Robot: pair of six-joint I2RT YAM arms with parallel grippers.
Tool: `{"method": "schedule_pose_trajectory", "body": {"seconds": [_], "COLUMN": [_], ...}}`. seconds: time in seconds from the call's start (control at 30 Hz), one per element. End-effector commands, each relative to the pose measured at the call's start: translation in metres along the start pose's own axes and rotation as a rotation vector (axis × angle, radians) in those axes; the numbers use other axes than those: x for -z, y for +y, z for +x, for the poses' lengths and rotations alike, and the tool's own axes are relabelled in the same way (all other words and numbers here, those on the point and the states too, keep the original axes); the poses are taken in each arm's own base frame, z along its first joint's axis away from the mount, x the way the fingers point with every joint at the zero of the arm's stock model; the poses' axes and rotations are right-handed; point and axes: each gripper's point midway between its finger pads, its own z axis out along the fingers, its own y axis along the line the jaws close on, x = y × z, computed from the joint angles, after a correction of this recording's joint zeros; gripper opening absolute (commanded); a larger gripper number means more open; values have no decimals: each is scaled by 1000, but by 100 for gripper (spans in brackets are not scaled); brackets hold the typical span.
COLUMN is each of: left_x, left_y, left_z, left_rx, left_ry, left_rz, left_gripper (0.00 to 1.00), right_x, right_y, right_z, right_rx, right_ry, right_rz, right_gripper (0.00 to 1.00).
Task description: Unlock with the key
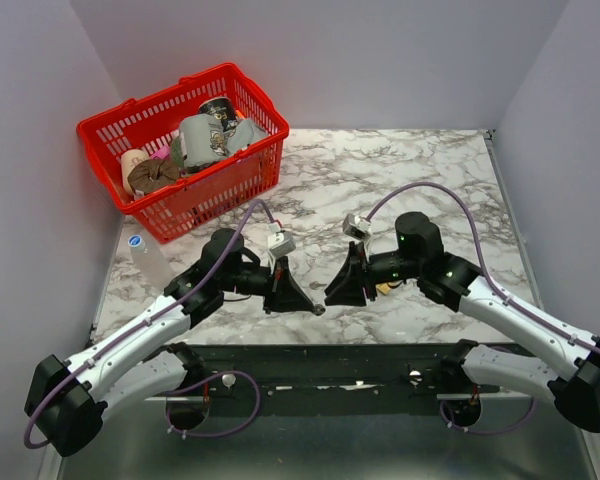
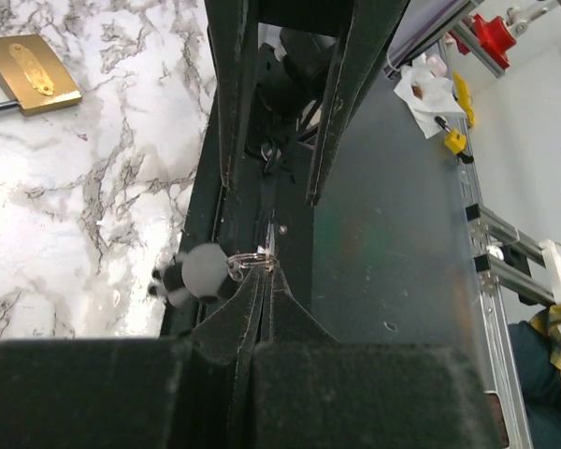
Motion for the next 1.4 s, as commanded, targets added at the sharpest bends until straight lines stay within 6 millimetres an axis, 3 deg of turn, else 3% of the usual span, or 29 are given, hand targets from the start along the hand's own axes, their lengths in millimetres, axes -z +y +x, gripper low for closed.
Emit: {"method": "schedule_pose_trajectory", "body": {"seconds": [0.0,0.73,0.97,1.13,1.17,1.23,1.27,1.33,1.37], "left_x": [2,0,0,3,4,7,9,15,17], "left_y": [-13,-9,-7,-2,-1,5,7,18,21], "left_z": [0,1,-1,-9,-11,-18,-20,-30,-33], "left_rx": [-29,-19,-30,-58,-65,-81,-86,-98,-99], "left_ry": [23,29,21,-18,-26,-59,-72,-126,-147], "left_rz": [72,70,50,-11,-28,-87,-112,-202,-233], "left_gripper": [0,0,0,0,5,25,50,72,80], "right_x": [-4,-26,-30,-31,-32,-33,-35,-37,-37], "right_y": [12,16,18,16,10,5,-3,-10,-15], "right_z": [5,25,27,26,27,25,21,22,12], "right_rx": [6,-54,-65,-78,-81,-101,-101,-131,-113], "right_ry": [44,100,103,84,72,54,28,6,-41], "right_rz": [-79,-152,-180,-161,-128,-89,-46,-9,15], "right_gripper": [41,24,1,1,1,1,1,1,1]}}
